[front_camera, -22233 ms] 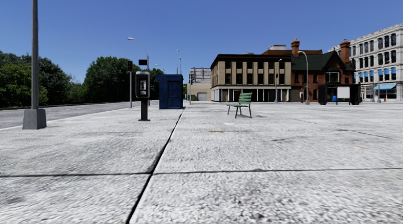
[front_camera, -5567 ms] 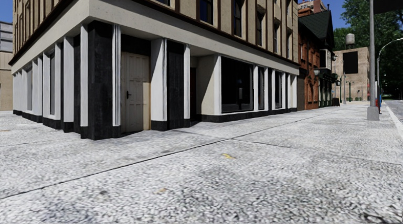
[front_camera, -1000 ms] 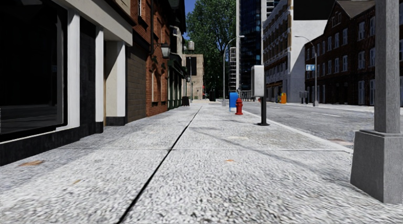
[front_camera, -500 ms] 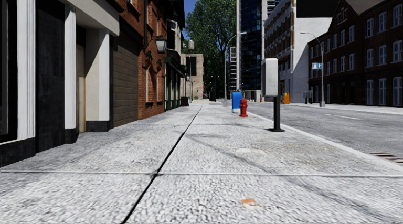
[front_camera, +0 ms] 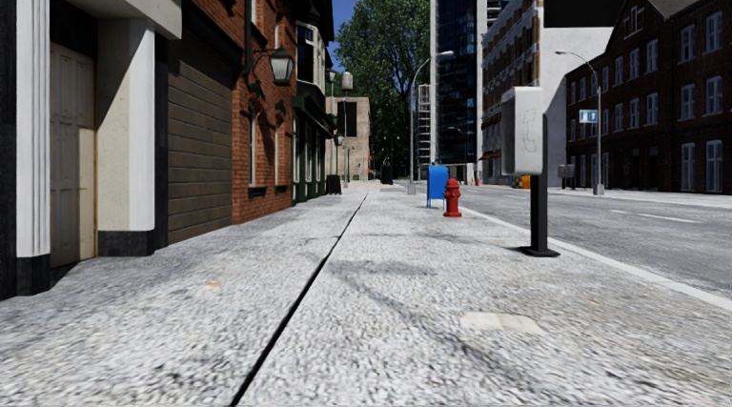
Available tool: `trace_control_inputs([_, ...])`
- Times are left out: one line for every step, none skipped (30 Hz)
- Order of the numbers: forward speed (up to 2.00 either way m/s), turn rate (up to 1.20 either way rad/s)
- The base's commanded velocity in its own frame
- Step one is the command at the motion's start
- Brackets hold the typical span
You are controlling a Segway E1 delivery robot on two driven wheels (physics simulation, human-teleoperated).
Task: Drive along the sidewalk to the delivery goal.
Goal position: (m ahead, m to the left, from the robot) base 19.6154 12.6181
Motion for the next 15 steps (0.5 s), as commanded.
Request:
trace_control_inputs([2.00,0.00])
trace_control_inputs([2.00,0.00])
trace_control_inputs([2.00,0.00])
trace_control_inputs([2.00,0.00])
trace_control_inputs([2.00,0.00])
trace_control_inputs([2.00,0.00])
trace_control_inputs([2.00,0.00])
trace_control_inputs([2.00,0.00])
trace_control_inputs([2.00,0.00])
trace_control_inputs([2.00,0.00])
trace_control_inputs([2.00,0.00])
trace_control_inputs([2.00,0.00])
trace_control_inputs([2.00,0.00])
trace_control_inputs([2.00,0.00])
trace_control_inputs([2.00,0.00])
